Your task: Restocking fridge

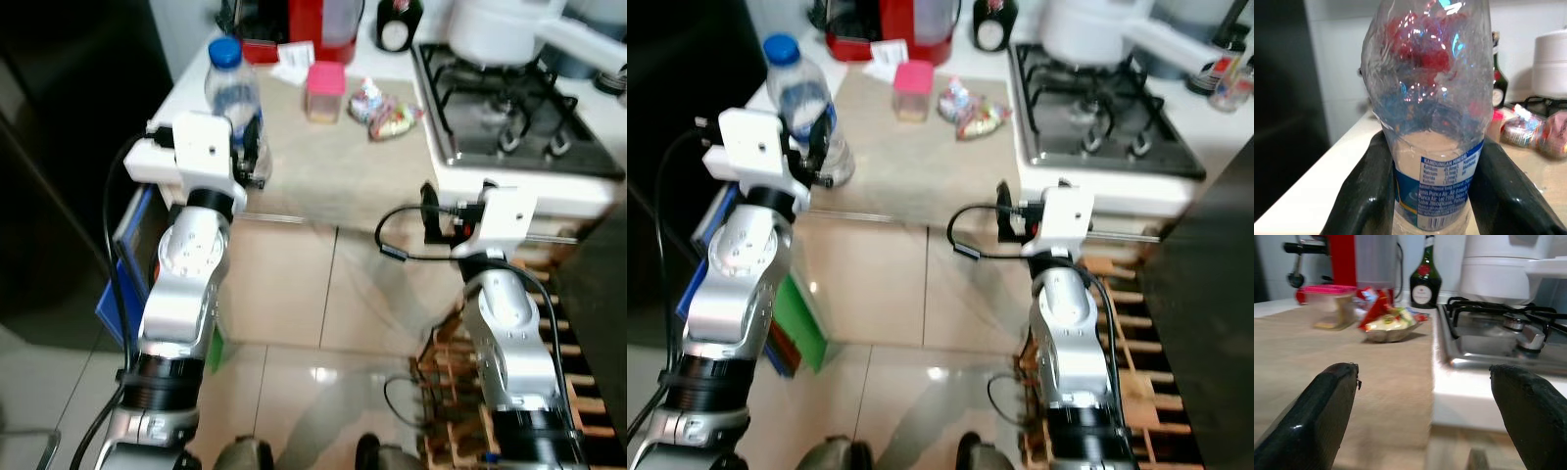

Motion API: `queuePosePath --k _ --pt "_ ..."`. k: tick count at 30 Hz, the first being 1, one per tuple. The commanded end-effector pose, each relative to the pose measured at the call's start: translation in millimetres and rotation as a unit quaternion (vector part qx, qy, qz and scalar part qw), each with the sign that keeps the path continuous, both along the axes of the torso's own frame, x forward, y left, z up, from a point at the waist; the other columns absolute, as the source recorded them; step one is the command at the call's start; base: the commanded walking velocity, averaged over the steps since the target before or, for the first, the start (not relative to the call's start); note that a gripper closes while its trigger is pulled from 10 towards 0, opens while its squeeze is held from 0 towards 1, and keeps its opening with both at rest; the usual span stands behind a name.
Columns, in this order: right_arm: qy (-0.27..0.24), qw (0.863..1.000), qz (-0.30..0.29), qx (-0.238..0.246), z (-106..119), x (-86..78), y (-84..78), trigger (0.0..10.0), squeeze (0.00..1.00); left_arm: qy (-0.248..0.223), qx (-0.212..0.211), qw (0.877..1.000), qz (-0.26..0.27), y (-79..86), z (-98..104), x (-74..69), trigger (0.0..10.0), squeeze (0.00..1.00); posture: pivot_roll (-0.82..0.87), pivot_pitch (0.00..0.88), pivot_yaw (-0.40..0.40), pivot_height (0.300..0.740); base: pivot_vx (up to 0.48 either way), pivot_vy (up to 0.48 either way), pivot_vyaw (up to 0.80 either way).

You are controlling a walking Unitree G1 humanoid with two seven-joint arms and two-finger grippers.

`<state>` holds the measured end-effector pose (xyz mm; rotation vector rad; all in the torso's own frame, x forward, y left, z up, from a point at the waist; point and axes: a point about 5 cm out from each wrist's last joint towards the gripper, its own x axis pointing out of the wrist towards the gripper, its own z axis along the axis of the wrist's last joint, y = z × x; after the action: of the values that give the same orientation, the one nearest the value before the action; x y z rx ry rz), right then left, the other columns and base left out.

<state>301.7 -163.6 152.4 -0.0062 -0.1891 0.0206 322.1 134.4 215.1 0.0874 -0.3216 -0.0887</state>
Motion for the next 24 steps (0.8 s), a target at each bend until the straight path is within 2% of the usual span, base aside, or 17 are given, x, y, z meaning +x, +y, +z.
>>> queuePosePath --k 1,18,22,24 --pt "0.013 1.000 0.002 -0.003 -4.5 -1.0 -1.1 10.0 0.00 -0.016 0.003 1.000 -0.001 -2.7 7.3 -4.1 10.0 0.00 0.01 0.000 0.007 0.740 -0.364 0.000 0.00" --pt "0.019 1.000 0.001 -0.010 -8.8 -1.5 -3.3 10.0 0.00 -0.003 0.009 1.000 -0.009 -6.4 2.7 -2.7 10.0 0.00 0.00 0.000 0.017 0.740 -0.398 0.000 0.00" --pt "0.030 0.999 -0.002 -0.014 -12.7 -2.6 -5.8 10.0 0.00 0.004 0.010 1.000 -0.012 -7.2 -1.2 -2.7 10.0 0.00 0.00 0.000 0.020 0.740 0.000 0.000 0.00" --pt "0.032 0.999 -0.005 -0.016 -15.3 -4.3 -7.9 10.0 0.00 0.019 0.009 1.000 -0.012 -5.0 -7.8 -2.1 10.0 0.00 -0.01 0.000 0.022 0.740 0.000 0.000 -0.77"
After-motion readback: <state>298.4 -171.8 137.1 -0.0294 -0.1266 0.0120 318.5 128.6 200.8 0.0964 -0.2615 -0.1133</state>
